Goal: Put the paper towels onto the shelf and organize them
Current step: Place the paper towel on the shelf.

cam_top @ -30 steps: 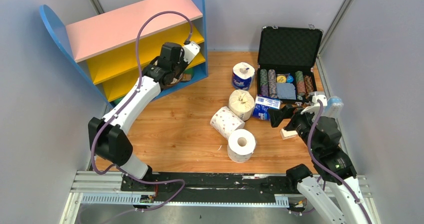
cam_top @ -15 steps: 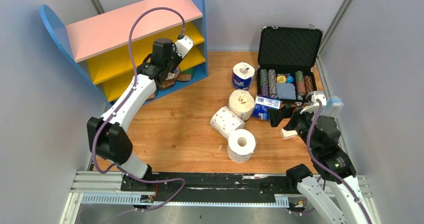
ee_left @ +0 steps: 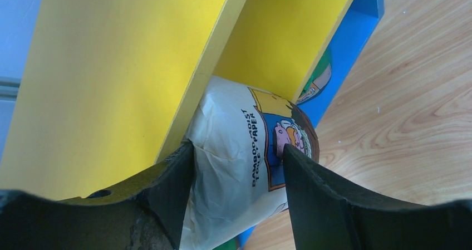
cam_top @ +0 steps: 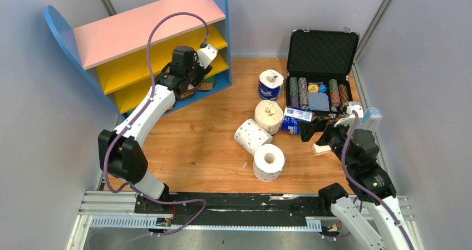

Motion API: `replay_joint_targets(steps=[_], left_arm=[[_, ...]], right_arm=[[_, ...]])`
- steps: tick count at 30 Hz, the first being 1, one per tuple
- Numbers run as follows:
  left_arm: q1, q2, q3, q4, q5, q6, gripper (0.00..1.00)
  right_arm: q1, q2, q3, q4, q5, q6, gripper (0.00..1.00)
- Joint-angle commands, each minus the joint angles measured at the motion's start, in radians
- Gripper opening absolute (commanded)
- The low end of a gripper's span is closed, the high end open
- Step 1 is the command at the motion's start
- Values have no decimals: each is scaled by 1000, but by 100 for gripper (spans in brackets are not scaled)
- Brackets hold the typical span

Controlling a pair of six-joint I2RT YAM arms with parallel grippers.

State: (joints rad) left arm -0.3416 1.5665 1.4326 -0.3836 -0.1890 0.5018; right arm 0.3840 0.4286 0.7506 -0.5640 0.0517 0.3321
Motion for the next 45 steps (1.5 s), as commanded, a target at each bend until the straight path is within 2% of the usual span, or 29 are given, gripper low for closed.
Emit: replay_joint_targets(steps=[1,10,16,23,27,30,34,45], left_arm=[[23,-54,15,123,-69,-8,69],[23,-106,10,155,-44,-43,76],[23,-115,9,165,-39,-50,76],[23,-101,-14,168,-84,-46,56],[23,-99,-50,192,-140,-24,52],[23,-91,-73,220,-207,-8,52],[23,-92,-99,258,-228,-2,52],[23,-117,-177,337,-345,2,60]], right_arm=[[4,4,1,39,7,10,100],[5,6,1,39,6,10,100],[4,5,1,39,5,10,100],[4,2,0,39,7,12,100],[5,5,1,39,4,12,100],[4,5,1,39,2,12,100],[4,2,1,39,2,12,100],[5,1,1,39,-2,13,100]])
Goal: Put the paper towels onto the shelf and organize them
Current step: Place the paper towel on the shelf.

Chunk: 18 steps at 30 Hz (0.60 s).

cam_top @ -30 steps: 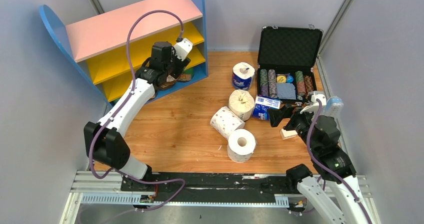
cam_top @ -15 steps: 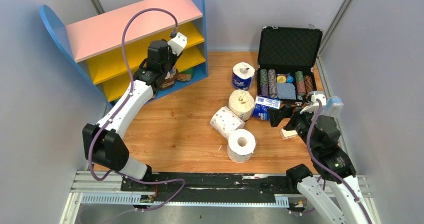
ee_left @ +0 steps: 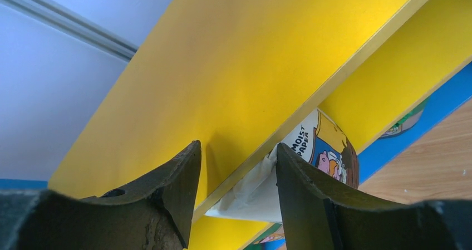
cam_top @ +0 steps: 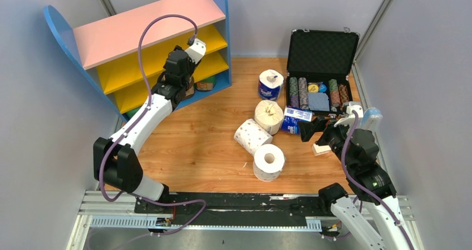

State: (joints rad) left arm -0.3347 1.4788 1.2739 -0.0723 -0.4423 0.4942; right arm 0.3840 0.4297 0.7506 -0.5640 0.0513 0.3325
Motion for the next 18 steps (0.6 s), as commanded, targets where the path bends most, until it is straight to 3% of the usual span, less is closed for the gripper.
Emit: replay_joint_targets(steps=[1,13,18], left_arm=[[16,-36,-13,16,-85,-2,62],[15,-120,111,-160,37,-195,80],[-7,-161,138,-244,41,-296,81]], right_arm=[[4,-3,1,39,-2,13,100],[5,1,1,39,0,13,100],[5,4,1,39,-1,14,100]])
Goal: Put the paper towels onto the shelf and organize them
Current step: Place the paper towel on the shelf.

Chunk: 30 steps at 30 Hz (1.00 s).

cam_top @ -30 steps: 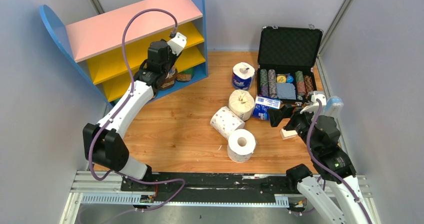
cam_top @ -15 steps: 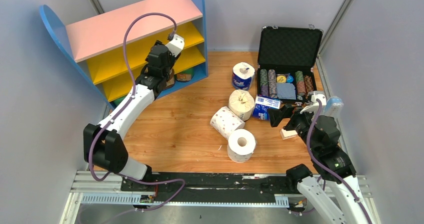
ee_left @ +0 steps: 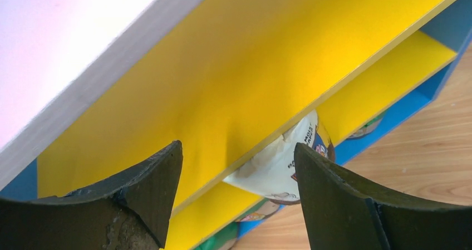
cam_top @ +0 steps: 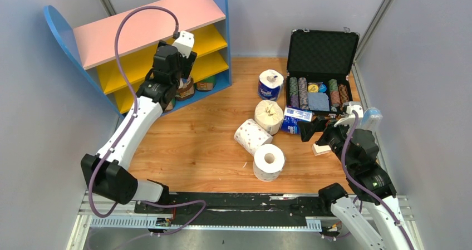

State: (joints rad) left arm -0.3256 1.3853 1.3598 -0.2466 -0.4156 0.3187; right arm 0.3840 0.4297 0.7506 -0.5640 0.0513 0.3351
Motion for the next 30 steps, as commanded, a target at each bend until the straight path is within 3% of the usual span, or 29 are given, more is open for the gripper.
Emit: replay_joint_targets(steps=[1,5,8,11,19,30], left_arm=[[-23,-74,51,-79,5,-134,80],[-85,-89,40,-161,-85,-277,71],[-134,-83,7,-227,-120,-464,65],[-179,-68,-66,-215,-201,-552,58],[-193,23,-199,-26,-324,-619,39],[-119,162,-224,155,-402,-619,34]], right_arm=[[5,3,1,39,-1,12,100],[5,4,1,39,0,12,100],[4,10,1,40,0,12,100],[5,9,1,39,0,12,100],[5,10,-1,39,10,12,100],[5,15,0,36,21,10,100]])
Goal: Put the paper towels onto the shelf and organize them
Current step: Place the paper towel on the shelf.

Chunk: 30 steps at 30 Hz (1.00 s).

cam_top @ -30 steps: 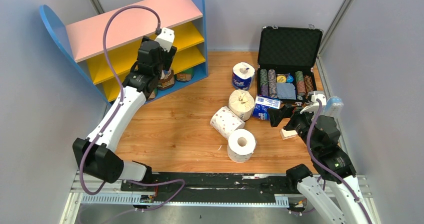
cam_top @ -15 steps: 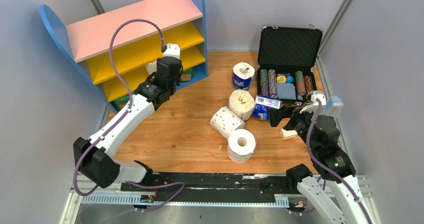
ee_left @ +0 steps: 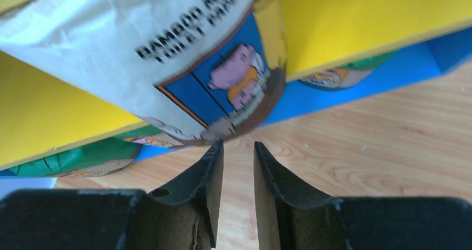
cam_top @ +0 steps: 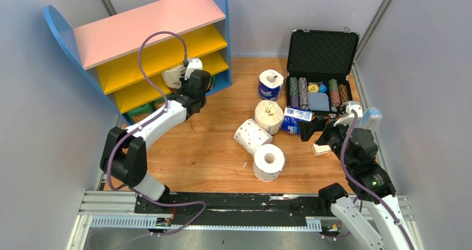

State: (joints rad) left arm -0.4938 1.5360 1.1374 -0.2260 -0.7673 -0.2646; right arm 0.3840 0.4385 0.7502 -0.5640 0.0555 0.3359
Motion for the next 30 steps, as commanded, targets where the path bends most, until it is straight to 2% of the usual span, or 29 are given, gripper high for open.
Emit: replay_joint_targets(steps=[1,8,26,30], left_arm=[[57,22,-2,148,-49,-30,34],[127,78,7,159,-37,-18,34],[179,135,12,110,-16,-18,36],[179,115,9,44,1,-75,43]], right_arm=[[5,6,0,36,18,9,100],[5,6,0,36,19,9,100],[5,11,1,36,15,8,100],[5,9,1,36,15,9,100]])
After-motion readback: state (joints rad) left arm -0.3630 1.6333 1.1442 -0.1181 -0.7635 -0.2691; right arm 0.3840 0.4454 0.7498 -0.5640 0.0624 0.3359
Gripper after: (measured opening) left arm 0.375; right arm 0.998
